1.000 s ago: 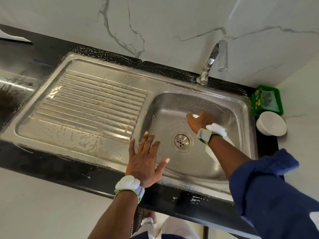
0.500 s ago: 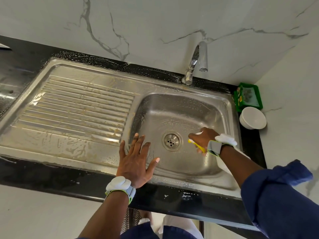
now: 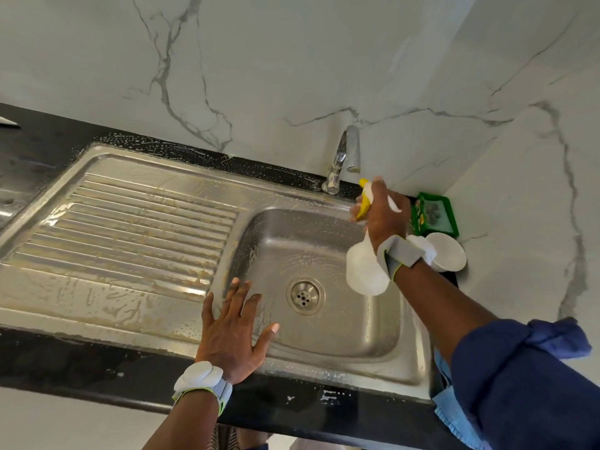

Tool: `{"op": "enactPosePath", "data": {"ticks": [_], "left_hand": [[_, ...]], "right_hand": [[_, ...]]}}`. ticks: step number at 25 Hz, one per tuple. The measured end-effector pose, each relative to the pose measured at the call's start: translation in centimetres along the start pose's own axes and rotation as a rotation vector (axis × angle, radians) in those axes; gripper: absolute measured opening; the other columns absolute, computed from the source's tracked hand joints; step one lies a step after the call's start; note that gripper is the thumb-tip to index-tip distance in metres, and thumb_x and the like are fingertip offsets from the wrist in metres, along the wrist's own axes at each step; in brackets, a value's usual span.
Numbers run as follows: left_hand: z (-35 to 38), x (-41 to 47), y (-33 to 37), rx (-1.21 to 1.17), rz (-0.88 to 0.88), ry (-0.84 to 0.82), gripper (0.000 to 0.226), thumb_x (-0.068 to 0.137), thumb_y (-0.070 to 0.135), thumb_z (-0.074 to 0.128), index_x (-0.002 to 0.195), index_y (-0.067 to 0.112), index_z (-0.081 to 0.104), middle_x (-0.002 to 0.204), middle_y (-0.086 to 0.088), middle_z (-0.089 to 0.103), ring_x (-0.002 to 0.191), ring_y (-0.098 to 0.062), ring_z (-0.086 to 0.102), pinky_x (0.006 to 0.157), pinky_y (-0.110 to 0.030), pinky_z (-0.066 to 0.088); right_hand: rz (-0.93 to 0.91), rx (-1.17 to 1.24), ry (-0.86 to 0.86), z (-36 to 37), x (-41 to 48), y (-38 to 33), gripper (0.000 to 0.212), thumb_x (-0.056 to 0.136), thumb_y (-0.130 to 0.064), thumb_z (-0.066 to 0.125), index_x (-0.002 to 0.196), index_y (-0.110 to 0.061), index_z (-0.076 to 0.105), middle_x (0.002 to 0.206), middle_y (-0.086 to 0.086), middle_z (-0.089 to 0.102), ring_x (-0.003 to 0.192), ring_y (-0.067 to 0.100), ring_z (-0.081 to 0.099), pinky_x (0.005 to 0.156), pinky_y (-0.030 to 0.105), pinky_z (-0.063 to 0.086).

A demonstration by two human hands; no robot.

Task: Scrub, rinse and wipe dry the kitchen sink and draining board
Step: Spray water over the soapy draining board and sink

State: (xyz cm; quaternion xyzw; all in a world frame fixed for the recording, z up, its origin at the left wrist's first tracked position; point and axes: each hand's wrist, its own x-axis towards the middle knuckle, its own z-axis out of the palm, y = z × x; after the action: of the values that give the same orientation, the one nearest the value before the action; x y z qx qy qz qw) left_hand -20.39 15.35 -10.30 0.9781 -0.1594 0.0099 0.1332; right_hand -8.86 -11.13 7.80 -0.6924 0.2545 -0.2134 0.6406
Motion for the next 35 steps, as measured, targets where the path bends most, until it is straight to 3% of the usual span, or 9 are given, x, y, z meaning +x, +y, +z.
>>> {"op": "enactPosePath", "data": {"ticks": [3, 6, 11, 15, 20, 24, 28, 32, 35], "left_hand": [[0.1, -0.1, -0.1, -0.004, 0.008, 0.018, 0.075, 0.097, 0.073, 0.023, 0.143, 0.023, 0.056, 0.16, -0.005, 0.041, 0.156, -0.025, 0.025, 0.123, -0.063, 0.014], [-0.1, -0.2, 0.0, -0.007, 0.003, 0.031, 0.074, 0.097, 0.073, 0.025, 0.141, 0.023, 0.058, 0.159, -0.004, 0.044, 0.155, -0.025, 0.028, 0.123, -0.063, 0.015], [0.2, -0.3, 0.0, -0.002, 0.021, 0.045, 0.07, 0.098, 0.072, 0.03, 0.139, 0.024, 0.059, 0.158, -0.003, 0.045, 0.155, -0.024, 0.028, 0.122, -0.062, 0.015], [0.4, -0.4, -0.2, -0.005, 0.026, 0.053, 0.069, 0.098, 0.073, 0.029, 0.139, 0.025, 0.058, 0.157, -0.001, 0.046, 0.154, -0.022, 0.03, 0.122, -0.062, 0.017], [0.8, -0.2, -0.4, 0.011, 0.035, 0.053, 0.07, 0.097, 0.073, 0.03, 0.138, 0.025, 0.06, 0.157, -0.001, 0.047, 0.153, -0.022, 0.032, 0.12, -0.063, 0.02], [0.7, -0.2, -0.1, 0.016, 0.038, 0.05, 0.069, 0.098, 0.073, 0.03, 0.138, 0.025, 0.06, 0.158, -0.001, 0.045, 0.154, -0.023, 0.03, 0.12, -0.063, 0.02], [0.5, -0.3, 0.0, 0.018, 0.026, 0.028, 0.07, 0.099, 0.074, 0.029, 0.141, 0.026, 0.057, 0.159, 0.0, 0.042, 0.156, -0.022, 0.025, 0.122, -0.062, 0.015], [0.3, -0.4, 0.1, 0.025, 0.034, 0.006, 0.071, 0.098, 0.074, 0.025, 0.142, 0.027, 0.054, 0.16, 0.0, 0.04, 0.157, -0.022, 0.021, 0.123, -0.061, 0.011], [0.1, -0.3, 0.3, 0.024, 0.044, -0.009, 0.071, 0.099, 0.074, 0.025, 0.143, 0.026, 0.054, 0.16, 0.0, 0.04, 0.157, -0.023, 0.023, 0.124, -0.062, 0.011]], "right_hand": [[-0.16, -0.21, 0.021, -0.6, 1.8, -2.5, 0.062, 0.09, -0.056, 0.054, 0.06, -0.003, 0.066, 0.048, 0.013, 0.06, 0.045, 0.031, 0.058, 0.049, 0.037, 0.05], [-0.302, -0.468, 0.062, -1.6, 3.2, -4.9, 0.06, 0.085, -0.065, 0.049, 0.064, -0.011, 0.067, 0.05, 0.006, 0.063, 0.052, 0.028, 0.065, 0.059, 0.046, 0.058], [-0.199, -0.569, -0.152, -2.3, 5.1, -8.8, 0.049, 0.085, -0.052, 0.061, 0.065, -0.008, 0.071, 0.06, 0.009, 0.071, 0.056, 0.031, 0.071, 0.058, 0.05, 0.062], [-0.291, -0.852, -0.051, -1.4, 6.2, -10.5, 0.063, 0.072, -0.068, 0.05, 0.07, -0.008, 0.069, 0.058, 0.007, 0.069, 0.057, 0.031, 0.069, 0.065, 0.044, 0.062], [-0.221, -0.793, -0.118, -0.7, 7.6, -11.5, 0.053, 0.073, -0.059, 0.052, 0.073, -0.01, 0.072, 0.054, 0.003, 0.069, 0.056, 0.031, 0.071, 0.064, 0.044, 0.063], [-0.138, -0.798, -0.129, -0.7, 9.3, -10.2, 0.056, 0.064, -0.065, 0.056, 0.074, -0.012, 0.07, 0.055, 0.003, 0.069, 0.064, 0.034, 0.071, 0.063, 0.045, 0.059], [-0.078, -0.651, -0.181, -0.7, 8.0, -9.3, 0.036, 0.075, -0.045, 0.061, 0.071, -0.011, 0.068, 0.063, 0.008, 0.07, 0.052, 0.025, 0.067, 0.049, 0.038, 0.058], [-0.077, -0.61, -0.141, -1.4, 7.6, -8.1, 0.046, 0.074, -0.046, 0.06, 0.074, -0.002, 0.071, 0.057, 0.007, 0.066, 0.043, 0.021, 0.059, 0.043, 0.032, 0.053], [-0.076, -0.562, -0.134, -2.1, 6.8, -7.3, 0.048, 0.078, -0.046, 0.06, 0.08, 0.0, 0.072, 0.068, 0.013, 0.072, 0.049, 0.026, 0.067, 0.046, 0.045, 0.059]]}}
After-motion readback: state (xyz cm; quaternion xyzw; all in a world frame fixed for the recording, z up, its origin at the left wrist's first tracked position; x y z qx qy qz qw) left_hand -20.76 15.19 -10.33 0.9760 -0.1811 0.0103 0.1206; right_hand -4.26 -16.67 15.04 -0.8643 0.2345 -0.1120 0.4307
